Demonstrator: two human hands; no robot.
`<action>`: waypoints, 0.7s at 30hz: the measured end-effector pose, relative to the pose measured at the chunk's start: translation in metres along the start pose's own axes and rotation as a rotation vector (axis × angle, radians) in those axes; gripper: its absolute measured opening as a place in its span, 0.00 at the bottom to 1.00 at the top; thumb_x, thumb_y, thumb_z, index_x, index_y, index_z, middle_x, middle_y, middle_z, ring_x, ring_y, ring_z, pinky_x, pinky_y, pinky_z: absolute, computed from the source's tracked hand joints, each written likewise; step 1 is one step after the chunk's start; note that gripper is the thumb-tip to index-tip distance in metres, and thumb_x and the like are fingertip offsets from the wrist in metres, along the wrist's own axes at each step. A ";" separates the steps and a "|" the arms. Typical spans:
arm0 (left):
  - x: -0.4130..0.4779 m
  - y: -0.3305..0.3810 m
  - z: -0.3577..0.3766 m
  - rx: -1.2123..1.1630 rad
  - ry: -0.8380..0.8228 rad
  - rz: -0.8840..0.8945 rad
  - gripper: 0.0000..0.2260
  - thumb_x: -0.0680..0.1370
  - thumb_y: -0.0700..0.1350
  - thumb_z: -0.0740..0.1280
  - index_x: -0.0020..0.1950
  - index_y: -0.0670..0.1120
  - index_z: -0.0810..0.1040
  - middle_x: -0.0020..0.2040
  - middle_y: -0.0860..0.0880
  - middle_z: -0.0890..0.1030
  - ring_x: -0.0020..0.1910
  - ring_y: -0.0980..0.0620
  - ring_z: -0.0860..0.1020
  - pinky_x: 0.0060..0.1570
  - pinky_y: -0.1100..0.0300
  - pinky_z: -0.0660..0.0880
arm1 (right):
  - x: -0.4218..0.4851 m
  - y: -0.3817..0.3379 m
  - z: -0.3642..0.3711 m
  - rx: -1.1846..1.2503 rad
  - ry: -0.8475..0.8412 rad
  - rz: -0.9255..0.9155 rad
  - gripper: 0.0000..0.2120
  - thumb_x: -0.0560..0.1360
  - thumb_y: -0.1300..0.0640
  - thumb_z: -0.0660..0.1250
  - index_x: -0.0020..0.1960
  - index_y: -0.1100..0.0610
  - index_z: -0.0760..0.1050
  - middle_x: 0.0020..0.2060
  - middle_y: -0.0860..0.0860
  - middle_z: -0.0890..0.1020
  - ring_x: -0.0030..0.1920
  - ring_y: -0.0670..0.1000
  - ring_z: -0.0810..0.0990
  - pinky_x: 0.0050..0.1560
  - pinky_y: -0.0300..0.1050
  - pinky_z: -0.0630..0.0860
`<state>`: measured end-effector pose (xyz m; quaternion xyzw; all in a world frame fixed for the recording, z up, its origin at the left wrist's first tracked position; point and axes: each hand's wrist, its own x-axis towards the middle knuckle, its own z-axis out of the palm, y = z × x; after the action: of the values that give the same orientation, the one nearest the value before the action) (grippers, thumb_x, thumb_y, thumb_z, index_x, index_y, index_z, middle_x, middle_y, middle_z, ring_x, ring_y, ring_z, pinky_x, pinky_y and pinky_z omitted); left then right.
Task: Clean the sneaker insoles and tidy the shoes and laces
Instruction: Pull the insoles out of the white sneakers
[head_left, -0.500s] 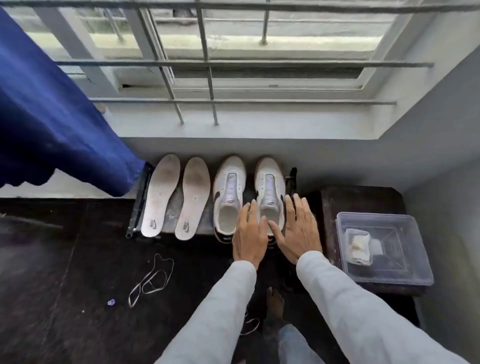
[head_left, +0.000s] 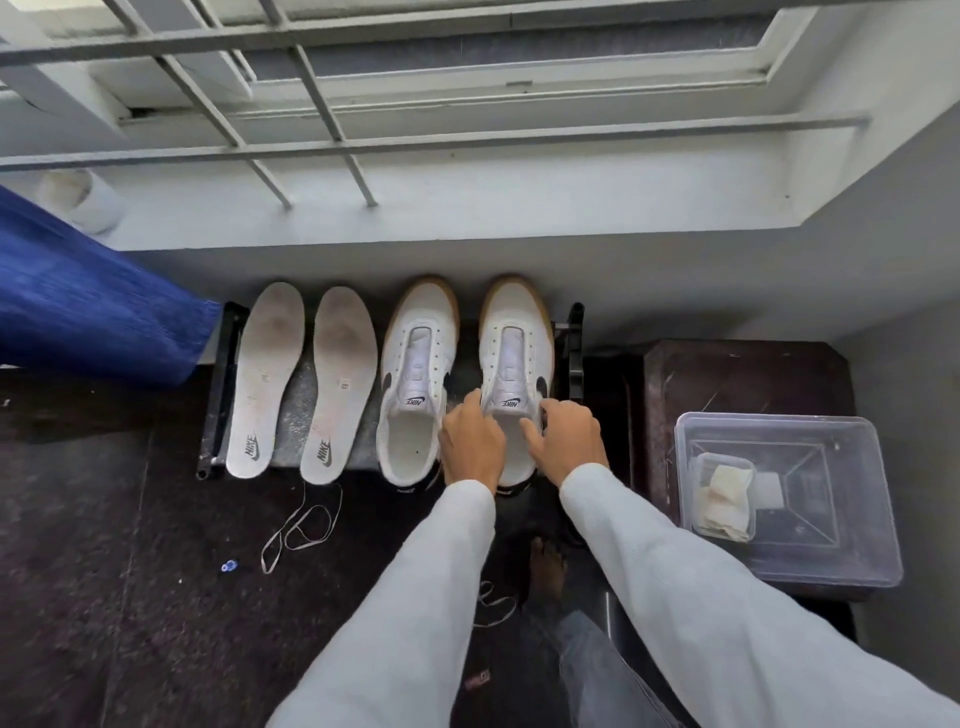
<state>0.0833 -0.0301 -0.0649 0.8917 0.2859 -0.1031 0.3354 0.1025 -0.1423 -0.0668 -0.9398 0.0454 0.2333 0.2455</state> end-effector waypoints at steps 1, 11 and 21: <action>0.001 0.000 0.000 0.001 0.001 0.003 0.10 0.80 0.35 0.60 0.55 0.40 0.80 0.46 0.41 0.83 0.45 0.39 0.80 0.44 0.49 0.76 | 0.001 -0.001 0.000 -0.004 0.004 0.008 0.15 0.77 0.52 0.66 0.36 0.57 0.66 0.35 0.51 0.72 0.36 0.53 0.72 0.33 0.41 0.64; -0.021 0.001 -0.010 -0.025 -0.004 0.008 0.09 0.78 0.32 0.60 0.42 0.37 0.78 0.38 0.39 0.80 0.38 0.43 0.74 0.42 0.53 0.72 | -0.017 0.007 0.001 0.037 0.045 0.009 0.13 0.78 0.55 0.63 0.39 0.62 0.76 0.29 0.50 0.72 0.31 0.51 0.72 0.26 0.36 0.59; -0.123 -0.049 -0.039 -0.082 -0.101 0.060 0.10 0.80 0.36 0.61 0.52 0.42 0.82 0.43 0.40 0.84 0.44 0.38 0.81 0.47 0.51 0.77 | -0.142 0.018 0.020 0.057 0.155 0.034 0.14 0.79 0.53 0.64 0.55 0.61 0.81 0.33 0.52 0.73 0.37 0.55 0.76 0.38 0.46 0.73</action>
<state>-0.0450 -0.0290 -0.0159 0.8790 0.2459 -0.1261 0.3886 -0.0353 -0.1524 -0.0252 -0.9468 0.0867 0.1626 0.2637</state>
